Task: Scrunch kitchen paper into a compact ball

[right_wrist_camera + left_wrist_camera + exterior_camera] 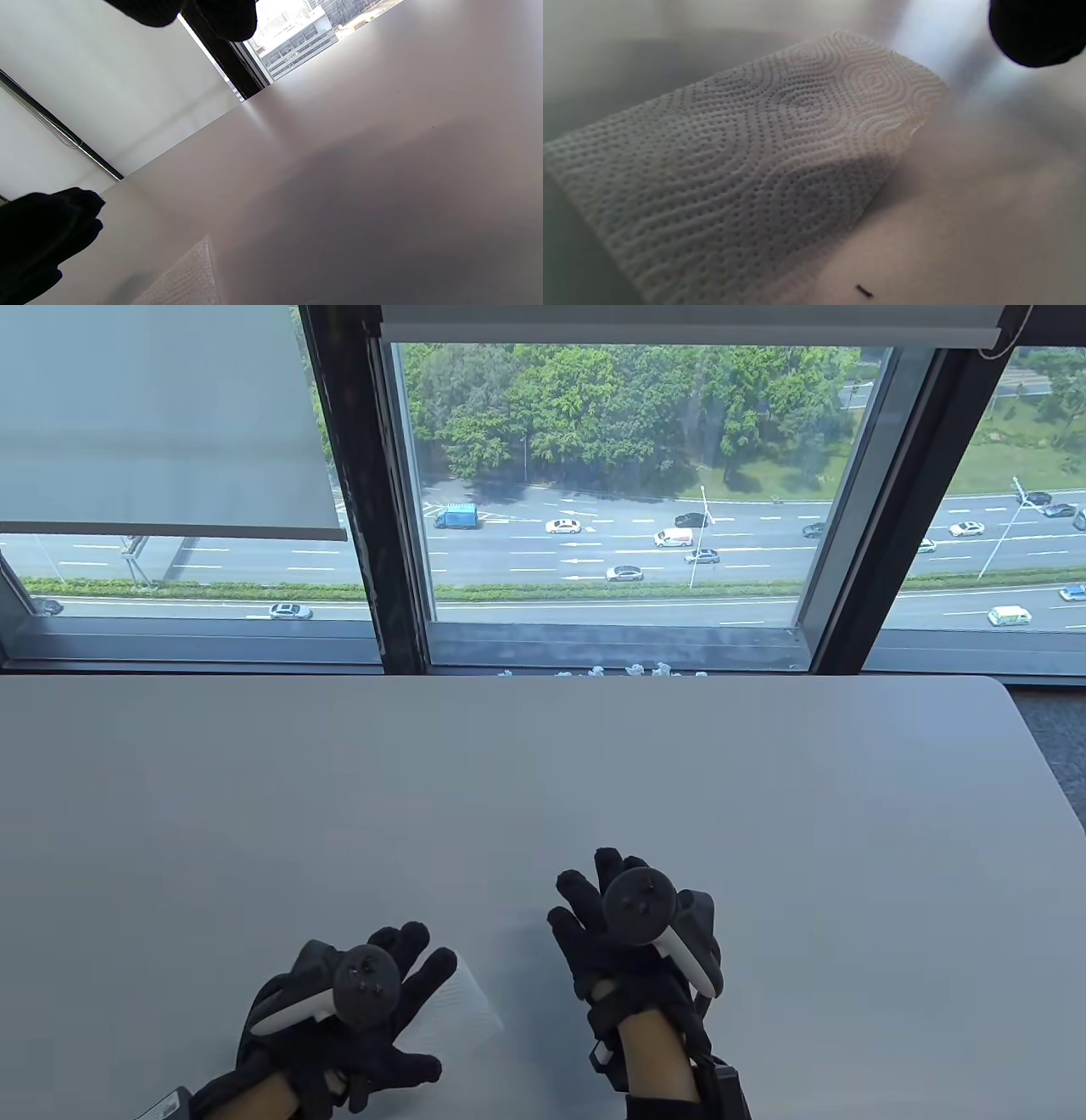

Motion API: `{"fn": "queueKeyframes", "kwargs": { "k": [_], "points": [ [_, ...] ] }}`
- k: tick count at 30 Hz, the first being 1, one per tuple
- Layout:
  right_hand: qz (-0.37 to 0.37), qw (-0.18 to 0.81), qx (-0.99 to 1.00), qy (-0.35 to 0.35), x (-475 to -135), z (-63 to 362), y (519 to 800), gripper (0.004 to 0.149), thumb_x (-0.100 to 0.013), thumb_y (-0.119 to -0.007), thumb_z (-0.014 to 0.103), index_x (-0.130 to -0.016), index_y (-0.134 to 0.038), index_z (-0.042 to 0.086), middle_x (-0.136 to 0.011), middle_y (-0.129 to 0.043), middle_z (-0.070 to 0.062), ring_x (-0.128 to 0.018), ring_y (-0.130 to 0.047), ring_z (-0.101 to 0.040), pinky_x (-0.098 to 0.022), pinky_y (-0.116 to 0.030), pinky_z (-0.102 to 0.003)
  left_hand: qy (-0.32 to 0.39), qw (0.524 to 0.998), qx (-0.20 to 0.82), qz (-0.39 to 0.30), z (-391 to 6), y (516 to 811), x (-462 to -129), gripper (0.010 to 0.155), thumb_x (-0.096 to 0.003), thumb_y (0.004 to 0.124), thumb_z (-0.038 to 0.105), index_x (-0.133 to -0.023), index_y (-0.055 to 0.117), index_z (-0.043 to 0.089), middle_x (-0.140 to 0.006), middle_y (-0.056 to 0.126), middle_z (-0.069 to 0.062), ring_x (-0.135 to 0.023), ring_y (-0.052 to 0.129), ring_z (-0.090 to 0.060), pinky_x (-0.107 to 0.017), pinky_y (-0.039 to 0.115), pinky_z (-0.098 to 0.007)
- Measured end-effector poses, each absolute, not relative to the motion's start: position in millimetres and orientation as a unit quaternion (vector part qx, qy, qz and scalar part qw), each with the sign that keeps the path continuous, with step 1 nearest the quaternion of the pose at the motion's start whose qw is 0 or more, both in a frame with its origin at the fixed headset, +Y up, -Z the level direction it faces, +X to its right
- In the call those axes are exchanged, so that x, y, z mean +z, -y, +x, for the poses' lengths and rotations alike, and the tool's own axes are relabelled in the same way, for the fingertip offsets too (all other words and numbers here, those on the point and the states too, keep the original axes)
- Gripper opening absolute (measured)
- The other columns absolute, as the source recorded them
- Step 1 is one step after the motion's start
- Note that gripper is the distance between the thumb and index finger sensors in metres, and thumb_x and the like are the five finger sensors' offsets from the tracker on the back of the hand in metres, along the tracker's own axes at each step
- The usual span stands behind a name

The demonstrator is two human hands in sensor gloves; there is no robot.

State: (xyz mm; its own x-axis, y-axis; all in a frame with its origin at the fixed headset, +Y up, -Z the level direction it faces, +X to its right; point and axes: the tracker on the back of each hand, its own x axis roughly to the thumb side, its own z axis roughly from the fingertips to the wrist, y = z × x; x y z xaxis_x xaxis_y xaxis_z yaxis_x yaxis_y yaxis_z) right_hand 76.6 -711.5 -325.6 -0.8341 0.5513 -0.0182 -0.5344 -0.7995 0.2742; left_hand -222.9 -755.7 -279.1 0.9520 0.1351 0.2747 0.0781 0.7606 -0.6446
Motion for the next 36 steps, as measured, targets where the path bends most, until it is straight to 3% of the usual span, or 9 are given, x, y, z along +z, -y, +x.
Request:
{"fn": "queueKeyframes", "kwargs": {
  "k": [6, 11, 14, 17, 20, 24, 26, 30, 36],
  "points": [
    [0.042, 0.283, 0.946, -0.152, -326, 72, 714, 0.062, -0.059, -0.052, 0.062, -0.115, -0.043, 0.036, -0.119, -0.012, -0.001, -0.111, -0.006, -0.035, -0.072, -0.019, -0.067, 0.103, 0.908, -0.038, -0.404, -226, 781, -288, 0.101, -0.039, 0.081, 0.078, -0.098, -0.001, 0.07, -0.121, -0.018, 0.022, -0.124, -0.007, -0.015, -0.092, 0.02, -0.065],
    [0.047, 0.286, 0.944, -0.155, -326, 71, 714, 0.062, -0.059, -0.052, 0.062, -0.115, -0.043, 0.036, -0.119, -0.013, -0.002, -0.111, -0.007, -0.036, -0.072, -0.019, -0.067, 0.095, 0.921, -0.072, -0.371, -222, 777, -288, 0.092, -0.0423, 0.08, 0.074, -0.105, 0.013, 0.072, -0.126, -0.005, 0.023, -0.126, 0.004, -0.01, -0.096, 0.035, -0.058],
    [0.052, 0.285, 0.943, -0.162, -326, 68, 715, 0.062, -0.059, -0.052, 0.062, -0.115, -0.043, 0.035, -0.119, -0.013, -0.003, -0.111, -0.007, -0.037, -0.072, -0.019, -0.067, 0.085, 0.933, -0.084, -0.34, -218, 773, -289, 0.076, -0.0495, 0.077, 0.066, -0.105, 0.026, 0.072, -0.125, 0.02, 0.027, -0.119, 0.032, 0.002, -0.096, 0.051, -0.044],
    [0.057, 0.279, 0.944, -0.169, -326, 64, 717, 0.062, -0.059, -0.052, 0.062, -0.115, -0.043, 0.035, -0.119, -0.014, -0.004, -0.111, -0.008, -0.037, -0.072, -0.019, -0.067, 0.082, 0.943, -0.107, -0.305, -213, 768, -288, 0.053, -0.0551, 0.076, 0.056, -0.1, 0.049, 0.063, -0.106, 0.058, 0.027, -0.095, 0.073, 0.006, -0.086, 0.071, -0.032],
    [0.059, 0.276, 0.943, -0.174, -326, 62, 718, 0.063, -0.059, -0.052, 0.062, -0.115, -0.043, 0.035, -0.119, -0.014, -0.004, -0.111, -0.008, -0.037, -0.072, -0.019, -0.067, 0.087, 0.939, -0.09, -0.32, -215, 769, -289, 0.047, -0.0554, 0.076, 0.053, -0.097, 0.056, 0.059, -0.1, 0.064, 0.026, -0.088, 0.08, 0.005, -0.083, 0.074, -0.031],
    [0.063, 0.282, 0.942, -0.171, -325, 61, 716, 0.063, -0.059, -0.052, 0.062, -0.115, -0.043, 0.035, -0.119, -0.014, -0.005, -0.111, -0.008, -0.038, -0.072, -0.019, -0.067, 0.1, 0.938, -0.01, -0.332, -228, 755, -295, 0.046, -0.0538, 0.08, 0.049, -0.096, 0.063, 0.056, -0.099, 0.071, 0.024, -0.086, 0.084, 0.002, -0.082, 0.074, -0.035],
    [0.077, 0.3, 0.937, -0.159, -322, 58, 709, 0.066, -0.059, -0.053, 0.063, -0.116, -0.039, 0.034, -0.119, -0.013, -0.006, -0.111, -0.008, -0.039, -0.072, -0.02, -0.067, 0.098, 0.951, 0.098, -0.275, -246, 725, -298, 0.046, -0.0539, 0.079, 0.05, -0.096, 0.063, 0.056, -0.1, 0.072, 0.024, -0.086, 0.084, 0.002, -0.083, 0.073, -0.036],
    [0.166, 0.35, 0.912, -0.132, -305, 31, 682, 0.089, -0.054, -0.06, 0.073, -0.115, -0.008, 0.034, -0.115, 0.004, -0.009, -0.11, -0.003, -0.041, -0.073, -0.02, -0.068, 0.114, 0.93, 0.316, -0.152, -282, 671, -290, 0.046, -0.0566, 0.077, 0.051, -0.099, 0.059, 0.056, -0.102, 0.069, 0.024, -0.089, 0.082, 0.002, -0.085, 0.07, -0.037],
    [0.316, 0.314, 0.892, -0.069, -260, -30, 655, 0.113, -0.048, -0.067, 0.077, -0.101, 0.023, 0.034, -0.108, 0.019, -0.01, -0.115, -0.008, -0.04, -0.08, -0.028, -0.064, 0.182, 0.894, 0.393, -0.116, -277, 655, -273, 0.047, -0.0575, 0.075, 0.054, -0.1, 0.056, 0.056, -0.102, 0.069, 0.025, -0.089, 0.082, 0.004, -0.086, 0.069, -0.037]
  ]
}}
